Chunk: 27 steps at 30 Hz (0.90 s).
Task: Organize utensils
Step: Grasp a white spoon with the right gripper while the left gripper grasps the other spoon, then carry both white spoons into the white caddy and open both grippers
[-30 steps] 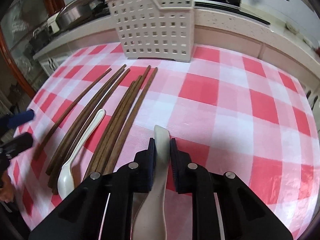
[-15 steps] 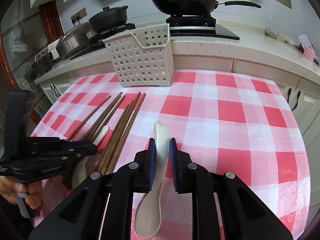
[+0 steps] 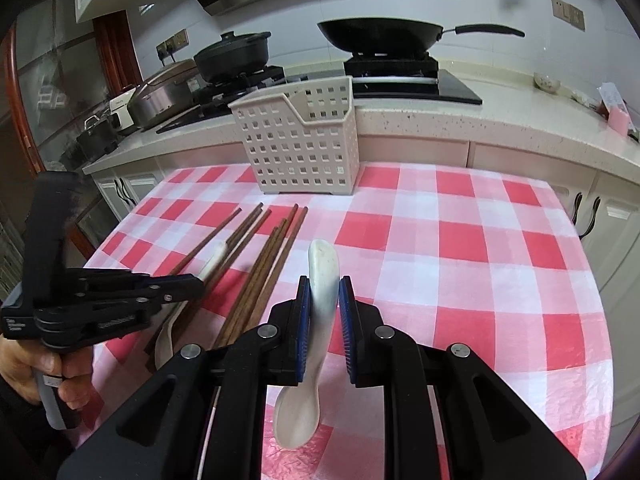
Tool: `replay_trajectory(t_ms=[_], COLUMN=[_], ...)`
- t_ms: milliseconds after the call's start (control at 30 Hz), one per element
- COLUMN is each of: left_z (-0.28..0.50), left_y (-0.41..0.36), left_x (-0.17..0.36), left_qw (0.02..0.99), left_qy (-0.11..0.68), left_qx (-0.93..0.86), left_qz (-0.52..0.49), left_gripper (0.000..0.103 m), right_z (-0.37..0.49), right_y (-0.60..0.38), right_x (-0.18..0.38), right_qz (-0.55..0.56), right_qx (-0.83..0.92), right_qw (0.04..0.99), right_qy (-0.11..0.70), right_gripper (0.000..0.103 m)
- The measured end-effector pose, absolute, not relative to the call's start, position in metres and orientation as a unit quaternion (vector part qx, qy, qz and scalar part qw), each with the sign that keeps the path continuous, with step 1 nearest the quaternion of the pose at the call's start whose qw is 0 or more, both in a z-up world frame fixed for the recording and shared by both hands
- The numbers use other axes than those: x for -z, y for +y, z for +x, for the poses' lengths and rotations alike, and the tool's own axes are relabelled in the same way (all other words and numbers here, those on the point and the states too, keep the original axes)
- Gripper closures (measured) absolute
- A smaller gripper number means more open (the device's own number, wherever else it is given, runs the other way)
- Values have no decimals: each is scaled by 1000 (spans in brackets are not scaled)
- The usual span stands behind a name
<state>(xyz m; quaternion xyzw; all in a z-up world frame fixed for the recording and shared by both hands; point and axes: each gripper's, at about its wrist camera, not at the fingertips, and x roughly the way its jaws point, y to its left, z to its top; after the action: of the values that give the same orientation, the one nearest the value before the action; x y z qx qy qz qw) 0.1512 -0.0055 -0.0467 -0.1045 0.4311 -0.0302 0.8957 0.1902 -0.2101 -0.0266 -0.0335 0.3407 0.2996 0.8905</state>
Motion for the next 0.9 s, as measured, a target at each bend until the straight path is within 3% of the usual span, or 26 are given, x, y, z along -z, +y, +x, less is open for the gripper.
replay_trajectory(t_ms=[500, 900], left_z=[111, 149], left_y=[5, 15], left_x=[-18, -54], left_qw=[935, 946], left_qy=[345, 318], left_qx=[23, 27], left_qz=[-81, -64], left_gripper=[93, 93], right_z=[175, 260], right_y=[-204, -172], right_x=[-1, -82], right_qz=[-36, -3], right_qx=[-301, -275], right_qw=[901, 936], right_qy=[310, 218], right_gripper=[86, 86])
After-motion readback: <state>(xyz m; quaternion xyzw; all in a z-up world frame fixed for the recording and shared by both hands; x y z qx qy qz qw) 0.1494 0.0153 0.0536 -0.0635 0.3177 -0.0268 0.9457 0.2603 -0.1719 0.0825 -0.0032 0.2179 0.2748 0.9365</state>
